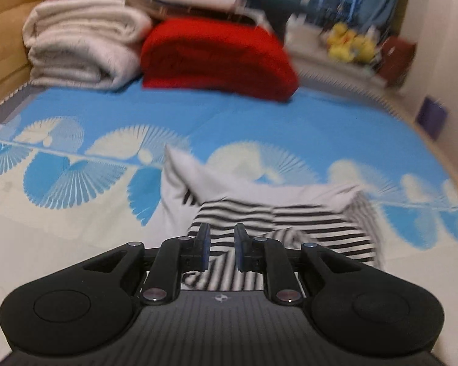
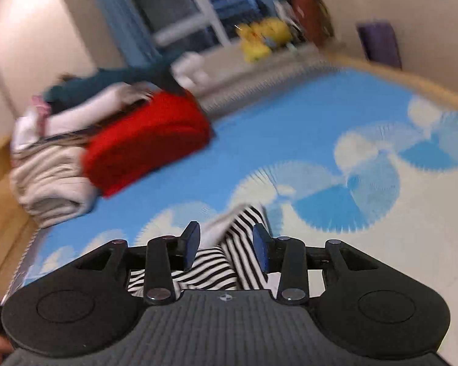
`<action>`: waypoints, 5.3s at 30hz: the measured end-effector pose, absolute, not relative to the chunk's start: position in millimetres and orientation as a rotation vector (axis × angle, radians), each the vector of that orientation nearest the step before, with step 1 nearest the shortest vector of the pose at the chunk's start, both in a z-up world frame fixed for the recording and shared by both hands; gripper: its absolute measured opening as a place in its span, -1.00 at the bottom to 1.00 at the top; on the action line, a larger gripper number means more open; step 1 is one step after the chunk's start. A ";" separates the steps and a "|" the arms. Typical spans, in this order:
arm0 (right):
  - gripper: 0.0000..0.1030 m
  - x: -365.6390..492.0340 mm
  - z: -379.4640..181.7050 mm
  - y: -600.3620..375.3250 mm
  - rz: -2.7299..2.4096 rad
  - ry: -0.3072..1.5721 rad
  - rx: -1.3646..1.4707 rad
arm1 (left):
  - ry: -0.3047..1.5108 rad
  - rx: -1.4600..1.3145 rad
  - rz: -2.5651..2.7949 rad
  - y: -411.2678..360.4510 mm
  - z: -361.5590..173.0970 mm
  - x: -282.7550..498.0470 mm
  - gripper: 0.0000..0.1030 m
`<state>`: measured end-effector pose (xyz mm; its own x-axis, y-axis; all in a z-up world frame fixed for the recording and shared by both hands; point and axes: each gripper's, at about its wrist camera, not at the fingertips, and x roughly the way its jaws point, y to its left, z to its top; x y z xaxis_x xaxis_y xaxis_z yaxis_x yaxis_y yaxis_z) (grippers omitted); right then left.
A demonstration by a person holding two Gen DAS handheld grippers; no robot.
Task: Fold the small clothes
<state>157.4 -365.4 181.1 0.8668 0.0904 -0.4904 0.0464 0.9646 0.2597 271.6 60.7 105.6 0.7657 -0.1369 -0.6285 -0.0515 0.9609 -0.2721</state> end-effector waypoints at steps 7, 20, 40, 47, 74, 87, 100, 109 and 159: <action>0.04 45.4 190.6 -383.2 0.062 0.487 0.182 | 0.616 -0.282 -0.120 62.3 136.6 158.1 -0.49; -0.17 -18.3 113.7 -411.3 -0.062 0.542 0.332 | 0.619 -0.184 -0.156 109.7 94.0 50.7 -0.66; 0.11 71.1 42.3 -385.2 -0.124 0.938 0.386 | 1.036 -0.545 -0.101 144.7 -29.6 109.6 0.49; 0.18 87.1 7.2 -384.3 -0.203 1.057 0.418 | 1.115 -0.632 -0.080 130.9 -57.7 118.6 0.53; -0.85 31.7 12.2 -411.3 -0.092 1.056 0.435 | 1.140 -0.633 -0.109 142.8 -55.7 93.7 -0.45; -0.31 61.1 -18.5 -406.7 -0.170 1.141 0.403 | 1.204 -0.605 -0.096 137.0 -68.7 95.7 -0.27; -0.93 48.1 21.7 -400.8 -0.069 0.982 0.408 | 1.058 -0.476 -0.188 141.5 -8.1 89.8 -0.89; -0.94 -15.0 122.5 -406.3 0.113 0.885 0.477 | 0.905 -0.421 -0.345 182.0 86.7 13.4 -0.89; -0.90 241.9 56.9 -332.3 0.199 0.665 -0.107 | 0.662 -0.329 -0.212 123.2 24.5 295.0 -1.00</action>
